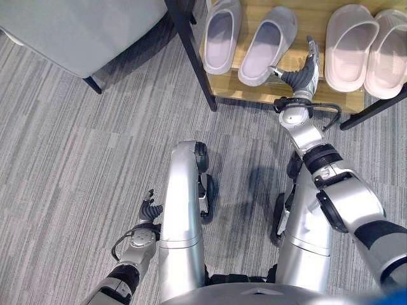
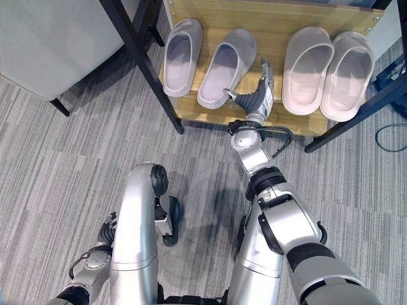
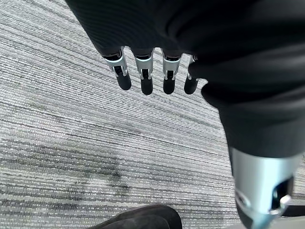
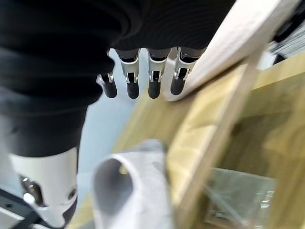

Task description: Arrange the slippers neatly on the shoe rack.

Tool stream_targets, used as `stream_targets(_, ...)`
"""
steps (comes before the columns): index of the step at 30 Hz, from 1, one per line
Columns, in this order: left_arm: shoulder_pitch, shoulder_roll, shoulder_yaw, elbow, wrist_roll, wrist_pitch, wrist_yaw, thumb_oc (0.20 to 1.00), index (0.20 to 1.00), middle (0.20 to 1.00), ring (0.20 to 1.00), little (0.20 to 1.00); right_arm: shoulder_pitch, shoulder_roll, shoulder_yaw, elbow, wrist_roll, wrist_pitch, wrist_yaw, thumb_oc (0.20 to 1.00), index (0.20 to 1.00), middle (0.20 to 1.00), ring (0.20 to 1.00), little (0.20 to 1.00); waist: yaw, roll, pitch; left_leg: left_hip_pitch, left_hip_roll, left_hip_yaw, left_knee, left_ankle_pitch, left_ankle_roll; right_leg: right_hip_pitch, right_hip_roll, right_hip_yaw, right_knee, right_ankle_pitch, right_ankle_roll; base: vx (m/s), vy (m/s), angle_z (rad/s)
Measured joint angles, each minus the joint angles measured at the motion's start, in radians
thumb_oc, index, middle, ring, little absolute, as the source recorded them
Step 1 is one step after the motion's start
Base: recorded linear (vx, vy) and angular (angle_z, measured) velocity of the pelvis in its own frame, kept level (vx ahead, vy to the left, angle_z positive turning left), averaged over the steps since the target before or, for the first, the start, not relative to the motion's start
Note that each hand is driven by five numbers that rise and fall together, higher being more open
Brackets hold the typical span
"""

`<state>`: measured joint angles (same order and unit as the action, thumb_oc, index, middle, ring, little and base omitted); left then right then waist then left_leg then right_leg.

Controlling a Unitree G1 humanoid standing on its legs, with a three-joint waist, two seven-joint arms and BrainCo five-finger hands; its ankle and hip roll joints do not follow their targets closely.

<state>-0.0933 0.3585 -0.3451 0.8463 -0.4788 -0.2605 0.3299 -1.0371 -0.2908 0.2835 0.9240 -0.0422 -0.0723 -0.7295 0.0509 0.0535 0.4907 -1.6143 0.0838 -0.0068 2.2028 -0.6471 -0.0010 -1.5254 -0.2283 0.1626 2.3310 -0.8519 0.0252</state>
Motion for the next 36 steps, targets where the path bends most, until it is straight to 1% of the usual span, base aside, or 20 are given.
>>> stream_targets(1,0.007,0.007,0.000,-0.003,0.000,-0.008,-0.002,1.000,1.000,1.000,1.000,1.000,-0.030,-0.011,-0.002,0.054,0.046,0.000,0.001,1.000,1.000,1.000,1.000,1.000,0.000,0.000,0.013,-0.001,-0.001,0.000,0.005,0.001,0.001,0.000,-0.002,0.002,0.006,0.000,-0.001,0.00,0.004,0.04)
stream_targets(3,0.020,0.012,0.001,-0.004,0.000,-0.011,-0.003,1.000,1.000,1.000,1.000,1.000,-0.043,-0.027,0.000,0.054,0.082,-0.002,0.003,1.000,1.000,1.000,1.000,1.000,0.002,0.001,0.023,-0.007,-0.004,0.000,0.011,0.001,0.002,-0.005,-0.002,0.004,0.012,0.000,-0.001,0.00,0.013,0.02)
stream_targets(4,0.051,0.011,0.001,-0.006,0.000,-0.026,-0.009,1.000,1.000,1.000,1.000,1.000,-0.065,-0.067,0.013,0.061,0.127,-0.005,0.023,1.000,1.000,1.000,1.000,1.000,0.013,0.011,0.039,-0.011,-0.017,-0.001,0.017,0.003,0.005,-0.004,-0.002,0.005,0.017,-0.001,-0.001,-0.01,0.041,0.03)
stream_targets(5,0.073,0.015,0.000,-0.011,-0.001,-0.027,-0.010,1.000,1.000,1.000,1.000,1.000,-0.081,-0.094,0.023,0.071,0.140,-0.013,0.025,1.000,1.000,1.000,1.000,1.000,0.021,0.014,0.048,-0.014,-0.019,-0.001,0.021,0.003,0.005,-0.006,-0.004,0.008,0.020,-0.001,-0.001,0.00,0.025,0.06)
stream_targets(6,0.088,0.018,0.001,-0.004,-0.002,-0.022,-0.015,1.000,1.000,1.000,1.000,1.000,-0.099,-0.109,0.049,0.101,0.152,-0.015,0.037,1.000,1.000,1.000,1.000,1.000,0.027,0.014,0.048,-0.017,-0.019,0.002,0.021,0.003,0.005,-0.006,-0.009,0.010,0.021,-0.001,-0.001,0.01,0.032,0.11)
stream_targets(7,0.098,0.024,0.000,0.000,-0.003,-0.019,-0.020,1.000,1.000,1.000,1.000,1.000,-0.119,-0.114,0.068,0.115,0.179,-0.023,0.057,1.000,1.000,1.000,1.000,1.000,0.025,0.014,0.049,-0.018,-0.024,0.004,0.020,0.003,0.005,-0.006,-0.013,0.012,0.021,-0.001,-0.001,0.00,0.020,0.10)
stream_targets(10,0.098,0.033,0.002,-0.027,-0.003,-0.021,-0.024,1.000,1.000,1.000,1.000,1.000,-0.135,-0.113,0.104,0.118,0.180,-0.033,0.082,1.000,1.000,1.000,1.000,1.000,0.034,0.014,0.052,-0.020,-0.032,0.004,0.018,0.003,0.005,-0.006,-0.018,0.012,0.021,-0.001,-0.001,0.01,0.021,0.07)
stream_targets(13,0.077,0.034,0.001,-0.028,-0.003,-0.022,-0.027,1.000,1.000,1.000,1.000,1.000,-0.151,-0.094,0.125,0.125,0.198,-0.034,0.104,1.000,1.000,1.000,1.000,1.000,0.040,0.012,0.054,-0.021,-0.033,0.005,0.014,0.003,0.005,-0.006,-0.019,0.012,0.018,-0.002,0.001,0.02,0.032,0.02)
stream_targets(16,0.068,0.039,0.001,-0.029,-0.004,-0.026,-0.042,1.000,1.000,1.000,1.000,1.000,-0.168,-0.063,0.132,0.153,0.215,-0.042,0.118,1.000,1.000,1.000,1.000,1.000,0.040,0.011,0.056,-0.024,-0.033,0.006,0.014,0.003,0.005,-0.006,-0.019,0.012,0.016,-0.002,0.001,0.02,0.024,0.00)
stream_targets(20,0.072,0.044,0.000,-0.038,-0.005,-0.027,-0.046,1.000,1.000,1.000,1.000,1.000,-0.198,-0.064,0.131,0.210,0.226,-0.055,0.123,1.000,1.000,1.000,1.000,1.000,0.049,0.012,0.057,-0.027,-0.036,0.008,0.009,0.003,0.005,-0.006,-0.024,0.013,0.013,-0.002,0.001,0.03,0.057,0.09)
stream_targets(21,0.078,0.045,-0.001,-0.053,-0.004,-0.036,-0.052,1.000,1.000,1.000,1.000,1.000,-0.225,-0.097,0.152,0.249,0.228,-0.054,0.131,1.000,1.000,1.000,1.000,1.000,0.053,0.015,0.059,-0.030,-0.050,0.022,-0.016,0.003,0.006,-0.006,-0.045,0.018,-0.004,-0.002,0.002,0.03,0.076,0.35)
stream_targets(22,0.092,0.050,0.000,-0.060,-0.005,-0.038,-0.053,1.000,1.000,1.000,1.000,1.000,-0.239,-0.128,0.152,0.263,0.241,-0.053,0.136,1.000,1.000,1.000,1.000,1.000,0.064,0.014,0.059,-0.027,-0.051,0.031,-0.042,0.004,0.006,-0.005,-0.058,0.018,-0.025,-0.002,0.001,0.04,0.064,0.34)
stream_targets(24,0.144,0.065,0.000,-0.046,-0.006,-0.036,-0.062,1.000,1.000,1.000,1.000,1.000,-0.268,-0.140,0.153,0.288,0.255,-0.053,0.136,1.000,1.000,1.000,1.000,1.000,0.090,0.016,0.060,-0.021,-0.052,0.033,-0.046,0.006,0.011,-0.002,-0.058,0.019,-0.027,-0.001,-0.002,0.03,0.048,0.03)
stream_targets(25,0.150,0.065,0.000,-0.039,-0.006,-0.036,-0.062,1.000,1.000,1.000,1.000,1.000,-0.271,-0.149,0.152,0.288,0.256,-0.054,0.135,1.000,1.000,1.000,1.000,1.000,0.098,0.018,0.061,-0.019,-0.060,0.034,-0.045,0.010,0.018,-0.001,-0.058,0.019,-0.027,-0.001,-0.003,0.00,0.000,0.00)
stream_targets(29,0.145,0.065,0.001,-0.049,-0.006,-0.046,-0.063,1.000,1.000,1.000,1.000,1.000,-0.286,-0.163,0.156,0.291,0.265,-0.053,0.136,1.000,1.000,1.000,1.000,1.000,0.102,0.023,0.064,-0.012,-0.071,0.053,-0.049,0.015,0.027,0.011,-0.073,0.040,-0.025,-0.001,-0.003,0.02,0.018,0.13)
stream_targets(33,0.142,0.065,-0.006,-0.048,-0.006,-0.057,-0.065,1.000,1.000,1.000,1.000,1.000,-0.315,-0.160,0.178,0.311,0.265,-0.054,0.137,1.000,1.000,1.000,1.000,1.000,0.107,0.024,0.064,-0.017,-0.074,0.054,-0.054,0.015,0.028,0.013,-0.084,0.041,-0.028,-0.002,-0.003,0.02,0.023,0.10)
stream_targets(36,0.123,0.064,-0.010,-0.038,-0.011,-0.058,-0.071,1.000,1.000,1.000,1.000,1.000,-0.340,-0.162,0.157,0.355,0.303,-0.054,0.135,1.000,1.000,1.000,1.000,1.000,0.103,0.024,0.064,-0.033,-0.073,0.056,-0.061,0.015,0.027,0.000,-0.087,0.041,-0.033,-0.002,-0.003,0.01,0.019,0.08)
